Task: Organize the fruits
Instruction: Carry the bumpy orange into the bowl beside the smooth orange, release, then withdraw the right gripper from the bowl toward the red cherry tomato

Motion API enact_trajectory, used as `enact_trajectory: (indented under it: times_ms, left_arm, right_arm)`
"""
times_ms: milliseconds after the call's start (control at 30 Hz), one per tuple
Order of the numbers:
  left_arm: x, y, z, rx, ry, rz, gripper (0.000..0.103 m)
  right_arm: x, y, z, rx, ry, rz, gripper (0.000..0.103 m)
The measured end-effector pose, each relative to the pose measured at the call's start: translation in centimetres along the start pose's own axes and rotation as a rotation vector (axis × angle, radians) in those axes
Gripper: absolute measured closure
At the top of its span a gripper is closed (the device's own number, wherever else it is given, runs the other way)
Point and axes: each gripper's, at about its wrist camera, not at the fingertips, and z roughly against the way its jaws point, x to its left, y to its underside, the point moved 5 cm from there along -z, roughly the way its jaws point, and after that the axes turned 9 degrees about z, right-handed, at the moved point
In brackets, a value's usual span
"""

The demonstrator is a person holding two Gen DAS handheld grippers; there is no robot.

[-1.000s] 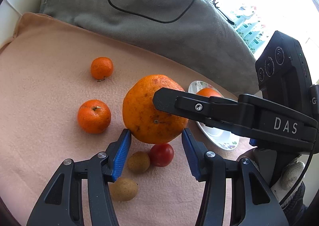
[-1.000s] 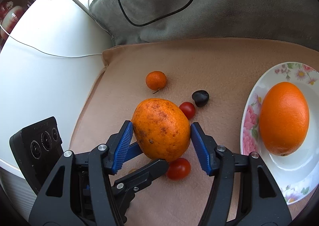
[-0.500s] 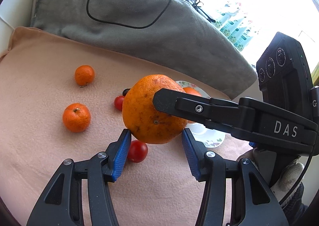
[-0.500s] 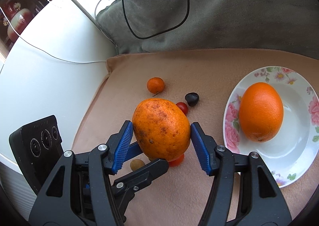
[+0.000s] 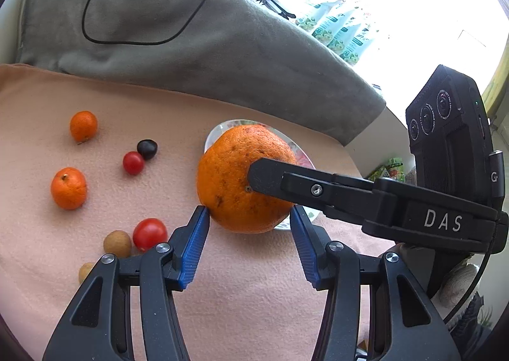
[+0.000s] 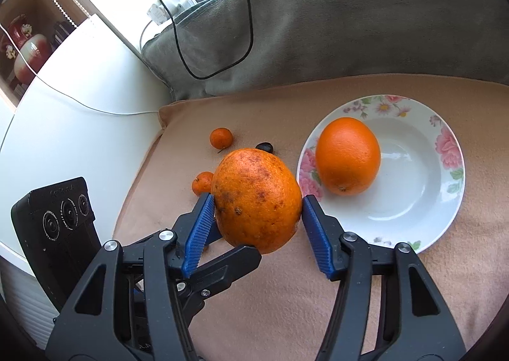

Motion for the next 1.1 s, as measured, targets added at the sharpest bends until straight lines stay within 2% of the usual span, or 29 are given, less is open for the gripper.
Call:
enact_trajectory:
  times_ms: [200, 300, 367, 400, 533, 700, 800, 867, 967, 1000, 1100]
  left_arm:
    - [-2.8, 0.7, -2.7, 0.042, 0.02, -0.056, 0.052]
    - [-4.2, 1.2, -4.1, 0.073, 0.042, -0.079, 0.052]
    - [-5.3, 1.4, -4.8, 0.085, 0.055, -0.104, 0.058]
    - [-5.7, 1.4, -5.2, 0.09, 0.058, -0.113, 0.066]
    - [-6.6, 1.1, -5.2, 0.08, 0.07, -0.119, 0.066]
    - [-6.4, 0.8, -4.7, 0.068, 0.051, -0.128, 0.066]
    - [-5.9, 0.8, -4.0, 0.059, 0.036, -0.129, 0.065]
    - [-5.6, 0.8, -3.6, 0.054, 0.024, -0.128, 0.061]
    - [-5.3, 1.1, -2.9, 0.048, 0.012, -0.131, 0.051]
    - [-5.4, 1.0, -3.0, 0.048, 0.009, -0.132, 0.047]
    - [-4.9, 1.1, -2.3, 0.042, 0.002, -0.132, 0.046]
  right_arm:
    - [-3.0, 0.8, 1.8, -0.031, 0.028, -0.047, 0.047]
    - [-5.1, 1.2, 3.1, -0.049, 0.029, -0.099, 0.051]
    - [-6.5, 1.4, 4.2, -0.068, 0.034, -0.12, 0.051]
    - [-7.3, 1.5, 4.7, -0.08, 0.048, -0.135, 0.051]
    - [-9.8, 1.5, 6.9, -0.141, 0.074, -0.202, 0.051]
    - [-10.5, 1.5, 8.9, -0.181, 0.106, -0.183, 0.051]
    - [-10.4, 1.6, 9.4, -0.194, 0.105, -0.182, 0.042]
    - [-10.2, 1.7, 9.6, -0.202, 0.113, -0.182, 0.04]
    - [-9.8, 1.9, 9.8, -0.207, 0.125, -0.17, 0.032]
    - [-9.7, 2.0, 9.8, -0.21, 0.13, -0.167, 0.026]
    - [-9.2, 2.4, 10.2, -0.225, 0.141, -0.162, 0.02]
